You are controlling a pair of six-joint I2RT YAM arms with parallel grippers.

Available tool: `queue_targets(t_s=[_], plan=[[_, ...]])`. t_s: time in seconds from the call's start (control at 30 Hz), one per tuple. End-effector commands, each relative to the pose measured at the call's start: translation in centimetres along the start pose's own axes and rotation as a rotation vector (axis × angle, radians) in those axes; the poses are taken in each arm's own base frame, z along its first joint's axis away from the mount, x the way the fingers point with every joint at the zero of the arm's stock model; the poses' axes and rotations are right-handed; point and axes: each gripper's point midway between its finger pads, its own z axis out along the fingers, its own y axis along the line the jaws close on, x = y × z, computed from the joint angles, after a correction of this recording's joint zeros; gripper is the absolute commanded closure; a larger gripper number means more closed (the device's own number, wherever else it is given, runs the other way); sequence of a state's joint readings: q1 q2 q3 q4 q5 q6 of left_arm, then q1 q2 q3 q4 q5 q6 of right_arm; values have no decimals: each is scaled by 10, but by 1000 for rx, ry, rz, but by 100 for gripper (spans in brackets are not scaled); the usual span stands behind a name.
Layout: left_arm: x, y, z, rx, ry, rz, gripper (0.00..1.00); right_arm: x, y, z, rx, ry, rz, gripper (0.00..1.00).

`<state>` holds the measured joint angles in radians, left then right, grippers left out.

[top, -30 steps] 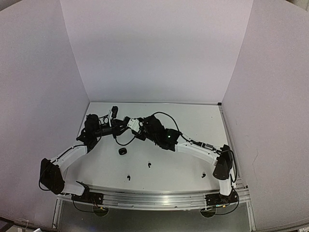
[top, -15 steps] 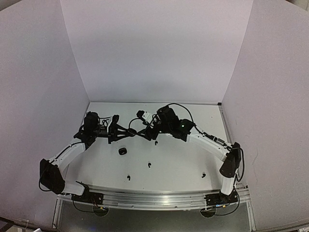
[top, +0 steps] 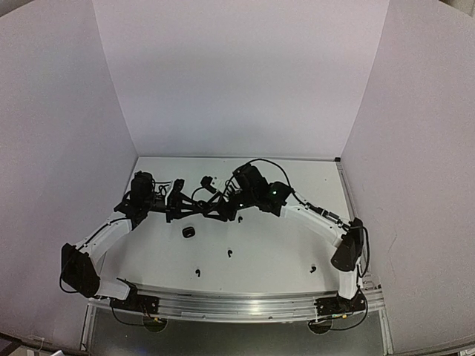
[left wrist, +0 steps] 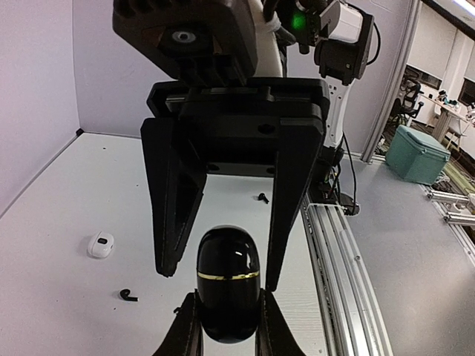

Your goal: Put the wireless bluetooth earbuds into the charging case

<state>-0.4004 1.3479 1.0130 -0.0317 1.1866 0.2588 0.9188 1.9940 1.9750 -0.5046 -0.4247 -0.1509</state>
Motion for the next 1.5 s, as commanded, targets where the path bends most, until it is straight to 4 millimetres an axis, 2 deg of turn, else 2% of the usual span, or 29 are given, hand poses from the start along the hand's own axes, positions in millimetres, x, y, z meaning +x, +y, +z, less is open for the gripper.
queue_targets(t_s=[0.0,0.13,0.23,0.3,0.33,0.4,0.47,0.57,0.7,0.9,1.47], plan=[[-15,-6,1,34,-17,21,100,-9,3,2,-39,-16,-4,61],[-15,-6,1,37,-19,8,100,-10,4,4,-46,-18,0,76],[-14,-6,1,37,-20,-4,100,-11,4,3,-44,-20,-3,96],[-11,-5,1,34,-10,-18,100,-11,3,0,-29,-19,-16,100],[-8,-5,1,35,0,-26,98,-11,2,-1,-18,-17,-29,100],[1,-7,1,43,34,-42,83,-10,6,-2,-2,-8,-67,100],[7,-9,1,46,65,-12,73,-9,8,-3,6,6,-92,100],[13,-7,0,29,97,-5,66,-5,7,-3,22,30,-106,100],[18,-4,-1,6,131,37,66,-6,4,-2,40,39,-125,100],[12,-2,0,1,124,61,70,-5,4,2,36,51,-134,100],[7,1,2,-15,109,95,66,9,13,12,-19,94,-128,100]])
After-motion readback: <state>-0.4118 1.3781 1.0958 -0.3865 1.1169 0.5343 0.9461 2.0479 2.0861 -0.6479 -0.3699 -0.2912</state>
